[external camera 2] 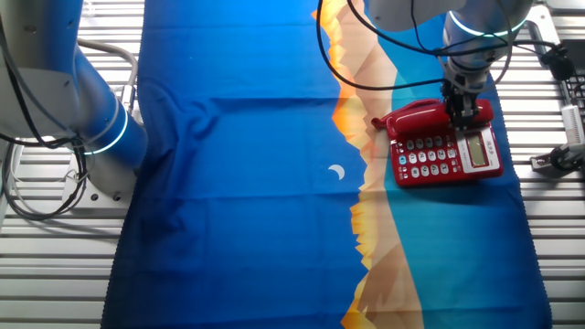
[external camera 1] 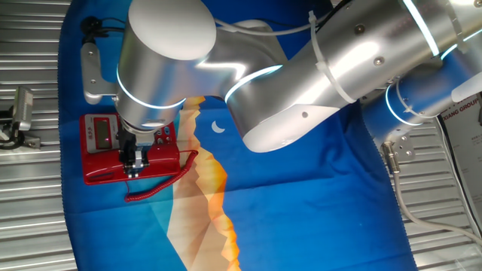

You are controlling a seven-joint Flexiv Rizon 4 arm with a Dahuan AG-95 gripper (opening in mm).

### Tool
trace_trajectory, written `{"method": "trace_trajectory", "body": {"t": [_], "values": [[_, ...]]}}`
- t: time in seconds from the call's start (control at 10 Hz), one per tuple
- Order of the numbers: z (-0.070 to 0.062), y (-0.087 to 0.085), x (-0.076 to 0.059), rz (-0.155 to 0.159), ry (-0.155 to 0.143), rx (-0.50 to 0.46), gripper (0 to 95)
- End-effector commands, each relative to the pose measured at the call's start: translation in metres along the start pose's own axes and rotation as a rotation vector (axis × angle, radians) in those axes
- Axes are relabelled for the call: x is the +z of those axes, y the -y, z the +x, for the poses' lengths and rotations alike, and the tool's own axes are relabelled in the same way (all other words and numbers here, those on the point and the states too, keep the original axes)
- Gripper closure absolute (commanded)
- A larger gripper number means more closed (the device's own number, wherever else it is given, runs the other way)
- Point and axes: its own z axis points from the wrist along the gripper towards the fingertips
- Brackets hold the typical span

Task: Place the handset of the telephone on the corresponding phone cradle

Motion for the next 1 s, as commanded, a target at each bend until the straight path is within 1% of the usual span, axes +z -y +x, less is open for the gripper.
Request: {"method": "trace_trajectory", "body": {"t": [0.1,1.0], "values": [[-0.0007,-0.0008,0.0009,0.002,0.000,0.001,95.0],[-0.0017,-0.0023,0.0043,0.006,0.001,-0.002,95.0]]}}
